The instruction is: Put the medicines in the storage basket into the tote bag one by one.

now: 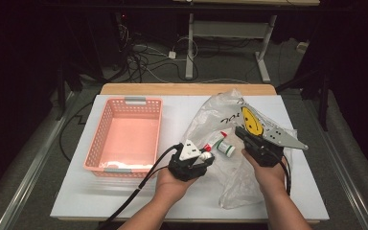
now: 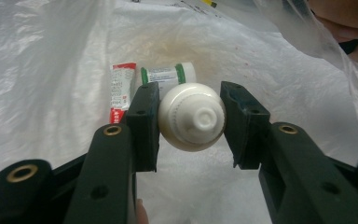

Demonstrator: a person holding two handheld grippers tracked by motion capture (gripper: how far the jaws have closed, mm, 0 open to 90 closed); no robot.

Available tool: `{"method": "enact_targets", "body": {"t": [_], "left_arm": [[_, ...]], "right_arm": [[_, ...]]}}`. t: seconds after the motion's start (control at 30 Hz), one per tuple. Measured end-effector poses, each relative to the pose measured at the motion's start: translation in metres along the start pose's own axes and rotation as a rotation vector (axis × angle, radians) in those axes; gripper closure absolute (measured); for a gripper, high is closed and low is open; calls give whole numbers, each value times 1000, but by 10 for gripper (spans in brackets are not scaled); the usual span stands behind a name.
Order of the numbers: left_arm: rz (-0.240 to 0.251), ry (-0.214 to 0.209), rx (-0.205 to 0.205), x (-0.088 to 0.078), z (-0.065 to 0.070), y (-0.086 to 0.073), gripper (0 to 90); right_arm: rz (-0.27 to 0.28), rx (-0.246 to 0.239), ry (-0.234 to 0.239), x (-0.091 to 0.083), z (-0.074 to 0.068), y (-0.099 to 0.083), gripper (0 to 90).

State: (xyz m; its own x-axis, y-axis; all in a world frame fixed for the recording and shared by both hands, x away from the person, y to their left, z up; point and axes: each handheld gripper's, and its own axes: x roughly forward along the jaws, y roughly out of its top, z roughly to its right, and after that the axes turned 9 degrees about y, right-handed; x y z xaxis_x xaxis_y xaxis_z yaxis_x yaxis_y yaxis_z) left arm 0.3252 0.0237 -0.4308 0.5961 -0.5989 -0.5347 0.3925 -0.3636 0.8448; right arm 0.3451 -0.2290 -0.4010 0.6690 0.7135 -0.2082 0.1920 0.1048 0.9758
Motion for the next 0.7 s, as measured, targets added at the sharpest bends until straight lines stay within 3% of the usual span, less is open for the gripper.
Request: {"method": "enact_targets", "body": {"t": [0.3,0.7], "left_arm": [[-30,23,38,23,11,9,580],[-67,38,28,43,12,6,579]], "right_arm": [[3,-2,4,1,-1,0,900],[11,-3,6,-1,1,2,900]]}}
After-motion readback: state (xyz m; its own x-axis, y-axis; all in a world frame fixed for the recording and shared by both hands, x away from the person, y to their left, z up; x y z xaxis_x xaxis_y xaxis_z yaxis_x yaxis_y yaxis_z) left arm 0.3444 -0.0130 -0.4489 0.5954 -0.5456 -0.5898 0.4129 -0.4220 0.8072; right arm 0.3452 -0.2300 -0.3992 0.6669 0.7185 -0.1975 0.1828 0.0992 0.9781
